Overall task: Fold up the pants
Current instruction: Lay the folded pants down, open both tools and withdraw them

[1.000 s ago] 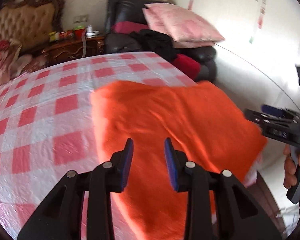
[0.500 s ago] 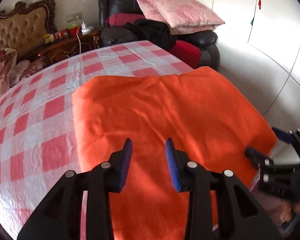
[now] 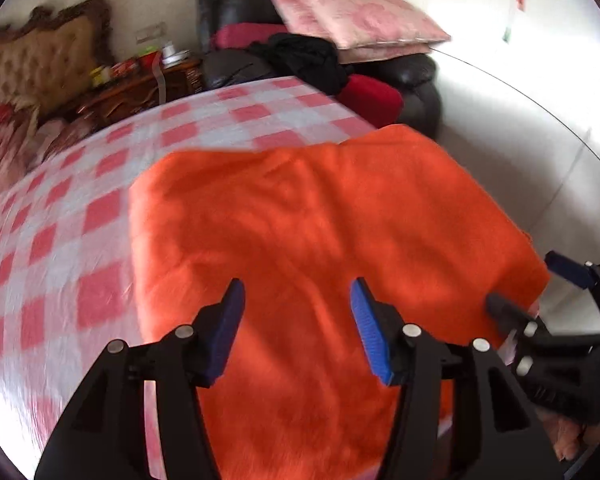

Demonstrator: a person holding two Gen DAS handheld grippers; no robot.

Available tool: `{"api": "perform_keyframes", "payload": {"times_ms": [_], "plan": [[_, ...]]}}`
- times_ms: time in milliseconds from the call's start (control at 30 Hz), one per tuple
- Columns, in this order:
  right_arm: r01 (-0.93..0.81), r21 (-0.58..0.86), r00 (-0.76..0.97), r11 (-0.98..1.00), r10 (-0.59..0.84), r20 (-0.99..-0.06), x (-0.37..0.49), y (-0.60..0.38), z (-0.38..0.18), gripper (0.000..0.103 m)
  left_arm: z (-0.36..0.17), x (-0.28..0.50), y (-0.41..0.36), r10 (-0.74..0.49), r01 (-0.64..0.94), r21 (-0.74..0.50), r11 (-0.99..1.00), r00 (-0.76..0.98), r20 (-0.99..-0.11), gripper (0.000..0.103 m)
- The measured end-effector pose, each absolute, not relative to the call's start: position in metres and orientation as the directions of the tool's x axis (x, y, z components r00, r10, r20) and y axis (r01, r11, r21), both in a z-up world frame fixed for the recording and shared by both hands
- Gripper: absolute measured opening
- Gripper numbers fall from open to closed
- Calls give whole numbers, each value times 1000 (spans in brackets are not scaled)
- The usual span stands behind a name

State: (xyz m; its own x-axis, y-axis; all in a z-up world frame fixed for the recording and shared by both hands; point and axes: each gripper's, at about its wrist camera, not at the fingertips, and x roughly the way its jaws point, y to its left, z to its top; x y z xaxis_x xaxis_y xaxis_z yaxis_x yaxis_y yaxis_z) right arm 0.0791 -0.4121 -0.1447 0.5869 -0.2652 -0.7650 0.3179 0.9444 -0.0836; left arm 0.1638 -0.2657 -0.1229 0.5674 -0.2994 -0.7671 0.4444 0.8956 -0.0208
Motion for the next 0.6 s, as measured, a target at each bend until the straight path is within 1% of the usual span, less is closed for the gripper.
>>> {"api": "perform_keyframes", "payload": {"times_ms": [67, 100, 133, 233, 300, 333, 367, 467, 600], "plan": [[314, -81, 616, 946, -268, -740, 77, -407, -135, 87, -128, 153, -253, -285, 420, -34, 907, 552, -784, 55], [306, -78, 629, 949, -263, -731, 77, -404, -132, 87, -134, 147, -247, -269, 411, -29, 911, 541, -797, 57], [294, -72, 638, 953, -251, -728, 78, -401, -130, 87, -139, 144, -244, -262, 408, -29, 912, 529, -807, 61], [256, -89, 640, 963, -238, -731, 85, -388, -133, 87, -138, 136, -236, -256, 398, -22, 917, 547, -797, 65], [247, -127, 621, 961, -258, -740, 92, -383, -141, 87, -130, 132, -232, -263, 383, -36, 923, 558, -787, 66], [251, -151, 590, 956, -275, -759, 95, -383, -148, 87, -126, 128, -229, -250, 366, -32, 930, 569, -783, 71], [252, -149, 576, 956, -272, -771, 95, -384, -151, 87, -119, 124, -226, -241, 350, -30, 936, 576, -781, 74], [265, -149, 569, 953, -279, -774, 87, -384, -143, 87, -101, 113, -216, -256, 336, -58, 940, 582, -772, 81], [282, -142, 589, 949, -288, -755, 62, -377, -117, 87, -81, 101, -204, -259, 295, -96, 951, 586, -768, 94]]}}
